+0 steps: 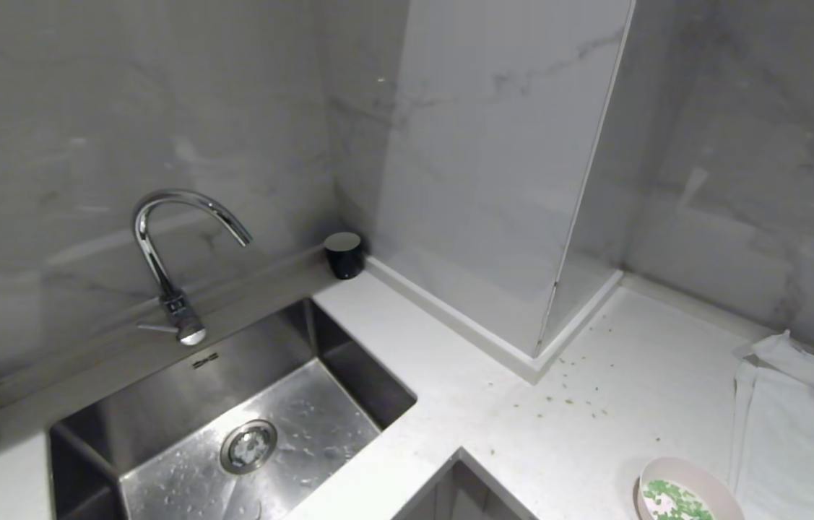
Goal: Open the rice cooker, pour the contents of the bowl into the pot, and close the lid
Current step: Turn on the tap
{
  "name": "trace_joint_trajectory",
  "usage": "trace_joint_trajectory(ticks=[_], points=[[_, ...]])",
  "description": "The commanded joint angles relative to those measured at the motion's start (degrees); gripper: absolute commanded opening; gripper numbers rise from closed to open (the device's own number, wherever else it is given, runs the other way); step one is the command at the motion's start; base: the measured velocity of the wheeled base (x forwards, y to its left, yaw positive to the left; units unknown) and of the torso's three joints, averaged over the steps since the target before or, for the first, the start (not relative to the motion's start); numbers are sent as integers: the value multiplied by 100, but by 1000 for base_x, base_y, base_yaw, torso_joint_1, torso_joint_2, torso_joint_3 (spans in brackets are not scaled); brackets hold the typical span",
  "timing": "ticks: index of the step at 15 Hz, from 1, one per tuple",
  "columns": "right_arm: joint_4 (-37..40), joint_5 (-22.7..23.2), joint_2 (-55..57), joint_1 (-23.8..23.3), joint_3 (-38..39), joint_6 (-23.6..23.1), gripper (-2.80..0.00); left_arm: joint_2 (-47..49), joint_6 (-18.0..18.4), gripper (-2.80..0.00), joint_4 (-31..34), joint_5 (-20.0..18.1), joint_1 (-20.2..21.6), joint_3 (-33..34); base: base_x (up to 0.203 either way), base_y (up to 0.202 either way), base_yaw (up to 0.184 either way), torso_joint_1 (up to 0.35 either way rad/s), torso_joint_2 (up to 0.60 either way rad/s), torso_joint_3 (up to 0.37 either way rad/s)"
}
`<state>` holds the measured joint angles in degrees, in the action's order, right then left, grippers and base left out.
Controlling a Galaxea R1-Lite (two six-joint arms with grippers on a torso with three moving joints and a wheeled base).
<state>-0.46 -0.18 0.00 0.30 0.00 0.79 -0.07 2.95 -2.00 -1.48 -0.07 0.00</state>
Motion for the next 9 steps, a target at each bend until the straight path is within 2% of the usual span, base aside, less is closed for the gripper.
trace_joint_trajectory(ticks=[1,6,9], points=[[-6,1,0,5,9,0,-280,-10,-78,-280,-11,10,7,88,0,0,0,0,0,0],[-6,1,0,5,9,0,-280,-14,-225,-280,34,159,11,-69,0,0,0,0,0,0],[-6,1,0,5,9,0,-280,843,-551,-280,429,131,17,-1052,0,0,0,0,0,0]])
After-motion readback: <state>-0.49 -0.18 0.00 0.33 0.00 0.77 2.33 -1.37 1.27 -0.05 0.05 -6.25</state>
